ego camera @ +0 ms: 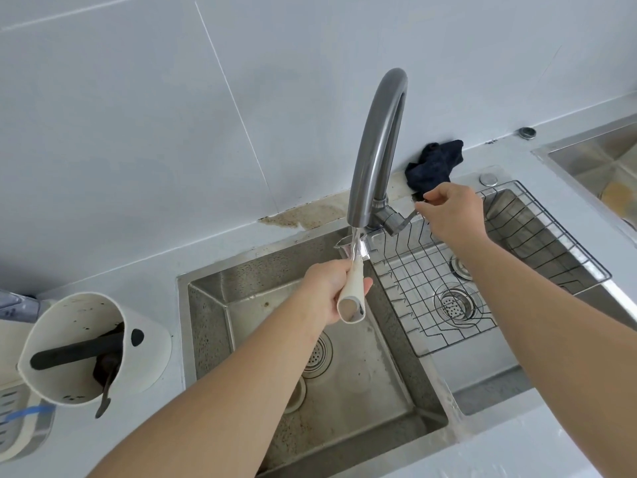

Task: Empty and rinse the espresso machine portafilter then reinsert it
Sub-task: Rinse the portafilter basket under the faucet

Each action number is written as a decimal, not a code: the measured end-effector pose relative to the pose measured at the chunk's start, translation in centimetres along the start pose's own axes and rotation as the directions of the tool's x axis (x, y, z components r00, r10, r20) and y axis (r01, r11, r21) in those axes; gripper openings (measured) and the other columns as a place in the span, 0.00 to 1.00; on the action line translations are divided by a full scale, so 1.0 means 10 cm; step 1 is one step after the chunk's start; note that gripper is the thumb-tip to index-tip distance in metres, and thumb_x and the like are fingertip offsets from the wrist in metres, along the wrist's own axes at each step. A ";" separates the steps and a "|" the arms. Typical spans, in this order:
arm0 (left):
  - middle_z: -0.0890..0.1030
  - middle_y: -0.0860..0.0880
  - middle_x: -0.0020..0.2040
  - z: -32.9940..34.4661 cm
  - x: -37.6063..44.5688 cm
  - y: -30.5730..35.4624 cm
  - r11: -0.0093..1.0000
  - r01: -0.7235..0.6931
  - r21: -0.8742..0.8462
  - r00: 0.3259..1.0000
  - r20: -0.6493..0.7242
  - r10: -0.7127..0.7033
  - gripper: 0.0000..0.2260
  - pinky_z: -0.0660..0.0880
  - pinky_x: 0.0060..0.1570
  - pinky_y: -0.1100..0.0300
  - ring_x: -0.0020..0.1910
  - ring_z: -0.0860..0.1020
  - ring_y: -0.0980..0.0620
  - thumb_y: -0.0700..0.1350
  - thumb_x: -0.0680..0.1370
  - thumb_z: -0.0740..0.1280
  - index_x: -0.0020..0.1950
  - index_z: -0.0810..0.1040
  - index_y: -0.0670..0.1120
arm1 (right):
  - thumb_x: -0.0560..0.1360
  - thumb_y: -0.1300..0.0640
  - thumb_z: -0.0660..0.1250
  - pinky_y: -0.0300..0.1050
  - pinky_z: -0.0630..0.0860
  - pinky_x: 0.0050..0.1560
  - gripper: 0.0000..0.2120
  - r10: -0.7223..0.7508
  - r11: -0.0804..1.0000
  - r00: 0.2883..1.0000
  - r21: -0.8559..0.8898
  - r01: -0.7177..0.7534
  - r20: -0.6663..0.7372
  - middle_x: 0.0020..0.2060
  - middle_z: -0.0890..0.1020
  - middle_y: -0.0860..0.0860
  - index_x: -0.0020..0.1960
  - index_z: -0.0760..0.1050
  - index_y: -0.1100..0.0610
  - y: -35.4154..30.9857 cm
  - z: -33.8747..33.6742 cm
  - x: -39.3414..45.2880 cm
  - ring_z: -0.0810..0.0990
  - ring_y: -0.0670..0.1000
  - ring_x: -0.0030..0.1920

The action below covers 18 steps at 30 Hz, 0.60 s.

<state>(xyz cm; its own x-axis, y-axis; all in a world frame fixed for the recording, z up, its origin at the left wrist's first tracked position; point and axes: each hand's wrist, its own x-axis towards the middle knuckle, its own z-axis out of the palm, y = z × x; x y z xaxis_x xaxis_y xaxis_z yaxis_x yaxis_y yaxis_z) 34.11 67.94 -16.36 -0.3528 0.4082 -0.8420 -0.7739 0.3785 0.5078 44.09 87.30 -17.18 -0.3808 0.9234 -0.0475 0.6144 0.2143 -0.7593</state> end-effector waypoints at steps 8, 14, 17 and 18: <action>0.82 0.39 0.44 -0.24 -0.20 -0.16 0.918 -0.147 0.368 0.988 0.013 0.153 0.11 0.80 0.31 0.55 0.35 0.82 0.44 0.40 0.78 0.68 0.60 0.80 0.42 | 0.73 0.56 0.72 0.52 0.83 0.46 0.08 0.009 1.000 1.000 0.030 -0.009 0.001 0.42 0.84 0.52 0.51 0.82 0.57 0.03 0.01 0.02 0.79 0.53 0.39; 0.84 0.45 0.47 -0.41 -0.33 -0.25 0.720 -0.195 0.666 0.979 0.085 0.187 0.09 0.83 0.41 0.49 0.44 0.85 0.42 0.43 0.77 0.67 0.56 0.81 0.52 | 0.73 0.57 0.72 0.49 0.81 0.44 0.08 0.000 1.000 1.000 0.020 0.000 -0.004 0.43 0.84 0.53 0.51 0.81 0.57 0.02 0.02 0.01 0.79 0.53 0.40; 0.84 0.47 0.46 -0.47 -0.36 -0.30 0.650 -0.208 0.731 0.975 0.100 0.200 0.11 0.83 0.39 0.50 0.43 0.85 0.42 0.45 0.76 0.67 0.57 0.82 0.53 | 0.73 0.56 0.72 0.49 0.81 0.47 0.08 -0.005 1.000 1.000 0.012 0.005 -0.002 0.44 0.85 0.54 0.51 0.81 0.57 0.02 0.01 0.02 0.80 0.53 0.41; 0.84 0.47 0.47 -0.49 -0.37 -0.31 0.640 -0.213 0.738 0.973 0.103 0.206 0.11 0.83 0.39 0.49 0.43 0.85 0.41 0.45 0.76 0.67 0.57 0.83 0.54 | 0.73 0.56 0.72 0.49 0.81 0.47 0.08 -0.002 1.000 1.000 0.010 0.002 0.002 0.44 0.85 0.54 0.51 0.81 0.57 0.02 0.00 0.02 0.80 0.53 0.41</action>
<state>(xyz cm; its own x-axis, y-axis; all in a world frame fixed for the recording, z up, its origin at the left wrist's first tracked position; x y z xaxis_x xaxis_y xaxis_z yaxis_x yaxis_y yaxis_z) 35.24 61.21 -15.68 -0.4483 0.5606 -0.6962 -0.0320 0.7683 0.6393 44.10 87.47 -17.35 -0.3833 0.9224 -0.0469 0.6063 0.2130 -0.7662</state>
